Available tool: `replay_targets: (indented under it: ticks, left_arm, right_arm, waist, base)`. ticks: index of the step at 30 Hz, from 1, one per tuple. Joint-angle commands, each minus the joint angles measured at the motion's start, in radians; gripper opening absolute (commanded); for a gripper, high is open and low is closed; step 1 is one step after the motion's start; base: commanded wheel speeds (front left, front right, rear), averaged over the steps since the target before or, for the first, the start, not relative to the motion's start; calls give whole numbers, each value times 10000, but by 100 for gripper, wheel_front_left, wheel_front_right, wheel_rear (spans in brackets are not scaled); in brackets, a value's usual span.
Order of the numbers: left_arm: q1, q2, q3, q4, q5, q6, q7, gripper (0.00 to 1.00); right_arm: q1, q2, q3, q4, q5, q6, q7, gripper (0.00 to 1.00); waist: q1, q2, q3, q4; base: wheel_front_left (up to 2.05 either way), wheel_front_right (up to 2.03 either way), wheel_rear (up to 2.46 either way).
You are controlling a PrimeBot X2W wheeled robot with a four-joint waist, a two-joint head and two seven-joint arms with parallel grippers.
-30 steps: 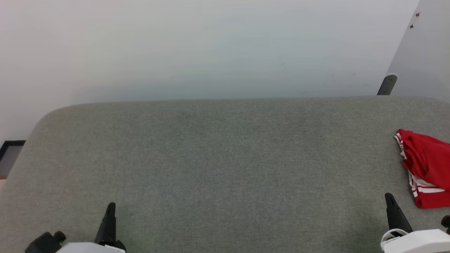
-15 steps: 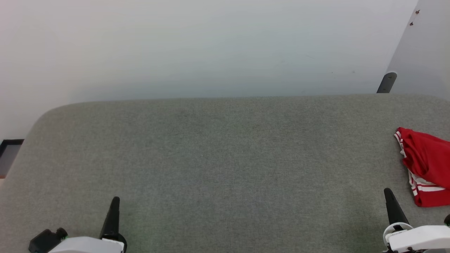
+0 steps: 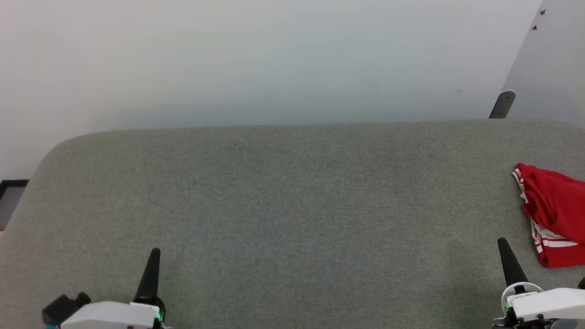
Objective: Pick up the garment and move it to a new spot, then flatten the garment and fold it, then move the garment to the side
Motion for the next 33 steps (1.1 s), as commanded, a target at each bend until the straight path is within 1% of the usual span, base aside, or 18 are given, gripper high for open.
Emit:
replay_targets:
  ticks: [1,17,33]
  left_arm:
    - [-201,9,51,-109,-230,-31,50,0]
    - [-389,-205,127,-146,-1401,-37,436,0]
    - [-550,-388,195,-172,-2427,-44,762,0]
  right_arm:
    - [-177,14,-43,-121,243,-2,66,0]
    - [-265,157,-144,-202,1774,-4,427,0]
    - [-352,276,-214,-267,3063,-5,760,0]
  waist:
    - [0,-1,7,-3]
    - [0,-1,95,-39]
    - [0,-1,184,-75]
  base:
    - [0,0,0]
    - [0,0,0]
    - [0,0,0]
